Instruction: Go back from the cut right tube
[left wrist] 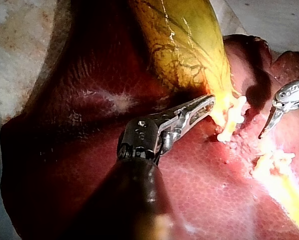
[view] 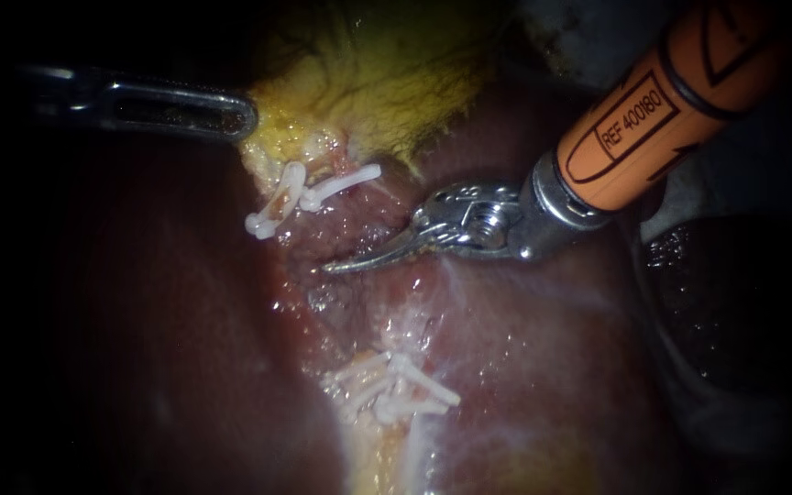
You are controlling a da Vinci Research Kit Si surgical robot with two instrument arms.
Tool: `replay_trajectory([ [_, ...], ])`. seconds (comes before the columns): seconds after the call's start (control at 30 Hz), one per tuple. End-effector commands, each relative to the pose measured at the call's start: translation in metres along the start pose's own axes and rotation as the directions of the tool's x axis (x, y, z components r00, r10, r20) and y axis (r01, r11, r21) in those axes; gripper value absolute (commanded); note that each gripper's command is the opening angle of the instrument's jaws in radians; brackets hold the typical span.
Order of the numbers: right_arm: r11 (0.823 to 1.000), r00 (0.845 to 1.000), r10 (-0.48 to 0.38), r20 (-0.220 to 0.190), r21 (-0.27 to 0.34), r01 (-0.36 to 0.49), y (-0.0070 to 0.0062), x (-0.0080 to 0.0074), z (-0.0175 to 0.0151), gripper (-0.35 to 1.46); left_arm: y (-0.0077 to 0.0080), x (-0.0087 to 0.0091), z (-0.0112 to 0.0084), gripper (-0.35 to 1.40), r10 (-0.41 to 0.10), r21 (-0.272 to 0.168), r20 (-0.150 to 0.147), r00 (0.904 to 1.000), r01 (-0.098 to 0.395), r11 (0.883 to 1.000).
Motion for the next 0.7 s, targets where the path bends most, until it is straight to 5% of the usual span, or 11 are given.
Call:
replay_trajectory([
  [0.03,1.000,1.000,0.001,0.001,0.001,-0.001,0.0000,0.0000,0.0000,-0.35,0.0000,0.0000,0.0000,-0.35,0.000,0.000,0.000,1.0000,0.000,1.000],
  [0.27,1.000,1.000,0.000,0.003,0.006,0.000,-0.0002,0.0000,0.0000,-0.35,0.0000,0.0000,0.0000,-0.35,0.000,0.000,0.000,1.0000,0.000,1.000],
  [0.37,0.999,1.000,-0.001,-0.015,-0.037,0.001,-0.0004,0.0000,0.0005,0.98,0.0000,0.0000,-0.0001,-0.35,0.000,0.000,0.000,1.0000,0.000,1.000],
  [0.4,0.998,1.000,-0.002,-0.022,-0.055,0.001,-0.0004,0.0000,0.0007,1.15,0.0000,0.0000,-0.0001,-0.35,0.000,0.000,0.000,1.0000,0.000,1.000],
  [0.7,0.993,0.999,-0.004,-0.046,-0.117,-0.001,-0.0008,-0.0004,0.0009,1.38,0.0001,0.0000,-0.0001,-0.35,0.000,0.001,0.000,1.0000,0.000,1.000],
])
